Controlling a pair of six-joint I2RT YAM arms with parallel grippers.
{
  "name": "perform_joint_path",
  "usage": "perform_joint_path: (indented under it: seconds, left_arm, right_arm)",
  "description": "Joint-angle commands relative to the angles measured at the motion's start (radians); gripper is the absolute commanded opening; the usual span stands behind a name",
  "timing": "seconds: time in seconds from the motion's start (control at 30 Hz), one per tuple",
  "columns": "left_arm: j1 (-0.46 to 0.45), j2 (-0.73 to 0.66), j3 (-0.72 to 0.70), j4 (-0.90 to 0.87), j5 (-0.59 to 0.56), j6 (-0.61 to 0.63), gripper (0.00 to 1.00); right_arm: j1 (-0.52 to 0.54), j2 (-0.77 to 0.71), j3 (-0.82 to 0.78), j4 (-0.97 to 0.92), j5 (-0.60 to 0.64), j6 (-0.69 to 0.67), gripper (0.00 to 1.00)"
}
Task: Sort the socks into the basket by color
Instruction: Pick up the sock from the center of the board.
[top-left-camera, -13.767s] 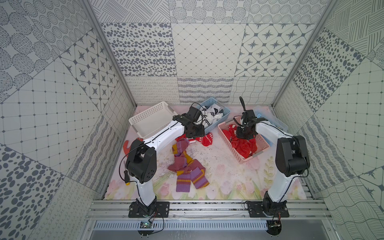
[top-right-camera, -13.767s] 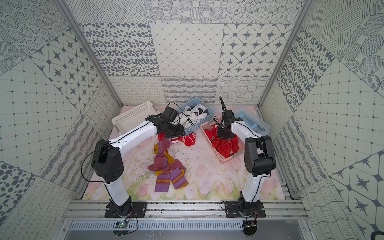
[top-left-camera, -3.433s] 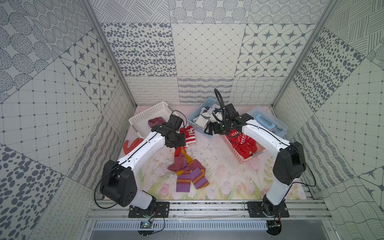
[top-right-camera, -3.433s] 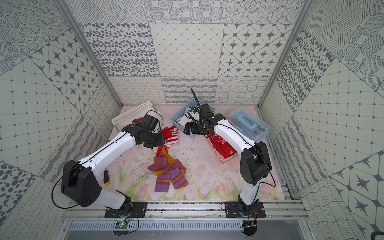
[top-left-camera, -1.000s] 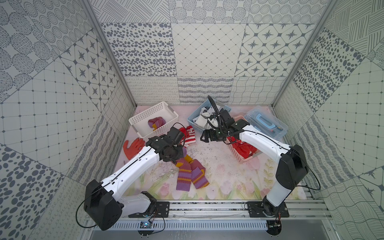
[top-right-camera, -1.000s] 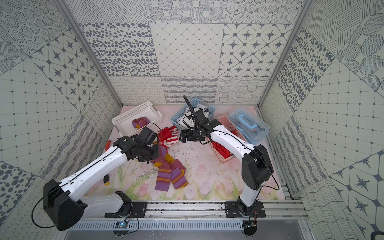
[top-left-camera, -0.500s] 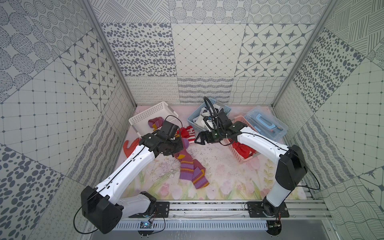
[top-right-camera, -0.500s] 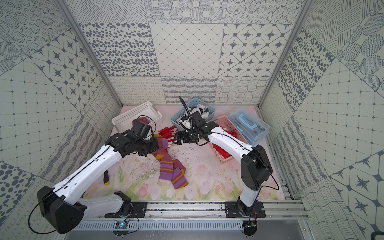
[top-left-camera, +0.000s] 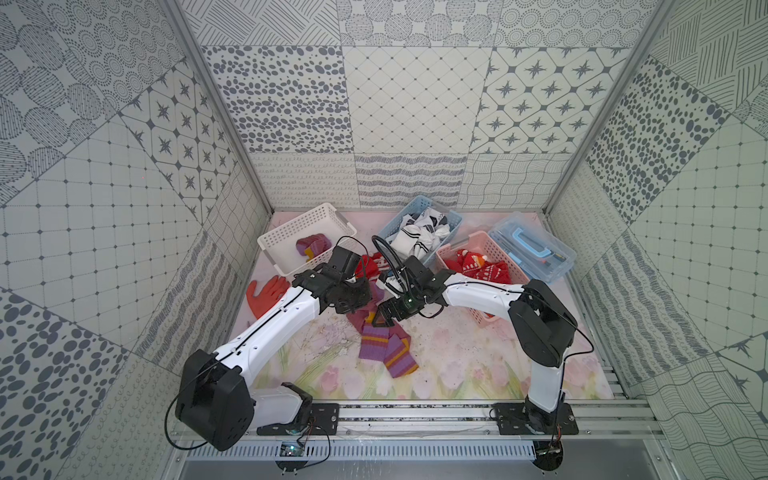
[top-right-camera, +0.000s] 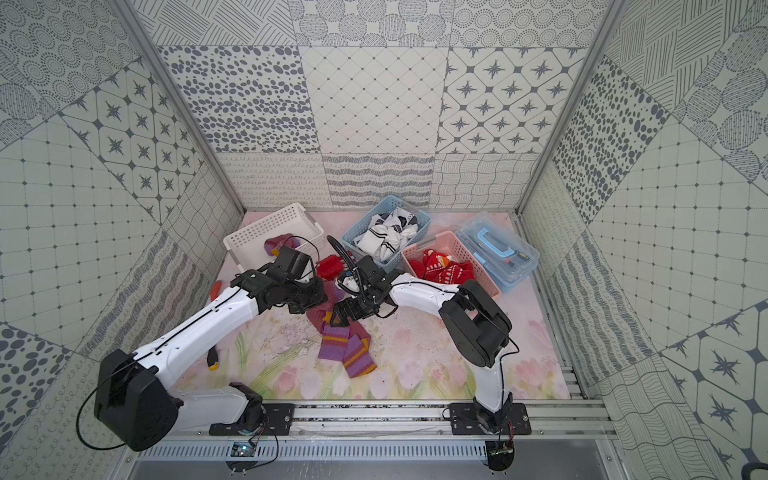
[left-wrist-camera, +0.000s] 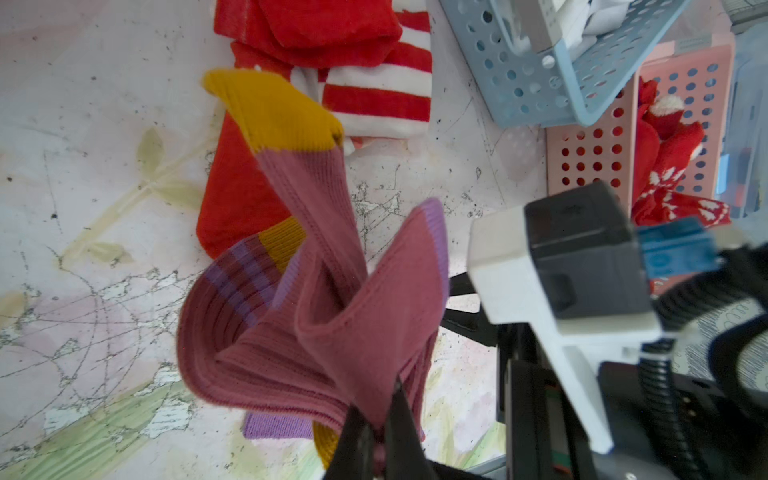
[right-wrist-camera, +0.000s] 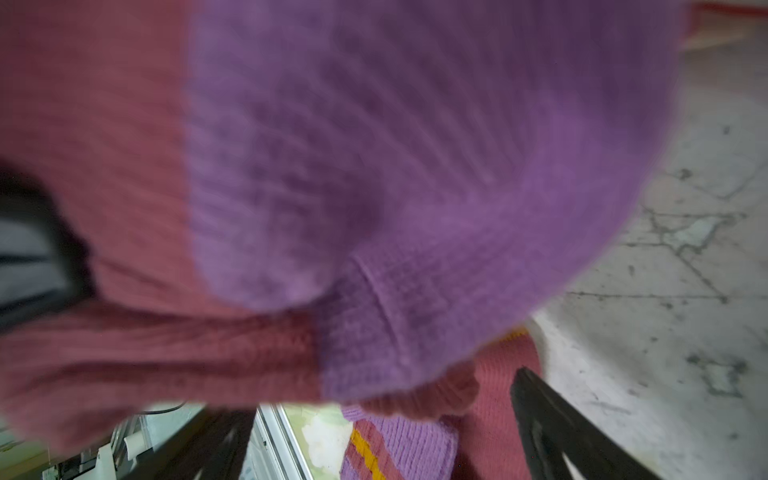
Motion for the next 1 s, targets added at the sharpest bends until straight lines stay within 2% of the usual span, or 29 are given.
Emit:
perform_joint_path:
  seconds: [0.0,0.07,0.17,0.23,0.3,0.33,0.37,0.4,0.43,0.47,0.53,0.7,0.97]
  left_arm:
    - [0.008,0.022,-0.010,0.077,0.056,-0.014,0.00]
    - [0.013,0.030,-0.021,0.078,0.064,-0.015,0.00]
    - [0.026,0.030,-0.038,0.088,0.075,-0.019,0.00]
    - [0.034,0.030,-0.042,0.082,0.071,-0.017,0.00]
    - [0.045,0.028,-0.044,0.081,0.071,-0.012,0.00]
    - [0.049,0.028,-0.044,0.078,0.068,-0.007,0.01]
    - [0.052,0.030,-0.042,0.075,0.064,-0.003,0.08]
    - [0.054,0.032,-0.042,0.068,0.059,0.000,0.21]
    - [0.055,0.036,-0.040,0.060,0.053,0.004,0.41]
    - [0.055,0.039,-0.038,0.050,0.044,0.007,0.51]
    - [0.056,0.048,-0.039,0.030,0.035,0.013,0.61]
    - [0.055,0.080,-0.061,0.007,0.033,0.024,0.69]
    - [0.055,0.159,-0.087,-0.013,0.009,0.031,0.70]
  right_arm:
    - [0.004,0.017,0.002,0.155,0.024,-0.009,0.93]
    - [0.004,0.028,0.003,0.188,0.029,0.000,0.81]
    - [0.004,0.030,-0.009,0.226,0.029,0.017,0.57]
    - [0.004,0.018,-0.023,0.238,0.030,0.022,0.25]
    - [0.004,0.000,-0.042,0.240,0.035,0.023,0.03]
    - [0.003,-0.011,-0.051,0.237,0.038,0.025,0.00]
    - [0.003,-0.018,-0.059,0.231,0.040,0.025,0.00]
    - [0.002,-0.027,-0.067,0.225,0.042,0.026,0.00]
    - [0.000,-0.036,-0.075,0.218,0.049,0.028,0.00]
    - [-0.002,-0.044,-0.084,0.213,0.053,0.030,0.00]
    - [-0.010,-0.064,-0.107,0.209,0.066,0.045,0.00]
    - [-0.031,-0.089,-0.142,0.216,0.072,0.074,0.00]
    - [-0.054,-0.119,-0.148,0.207,0.053,0.092,0.00]
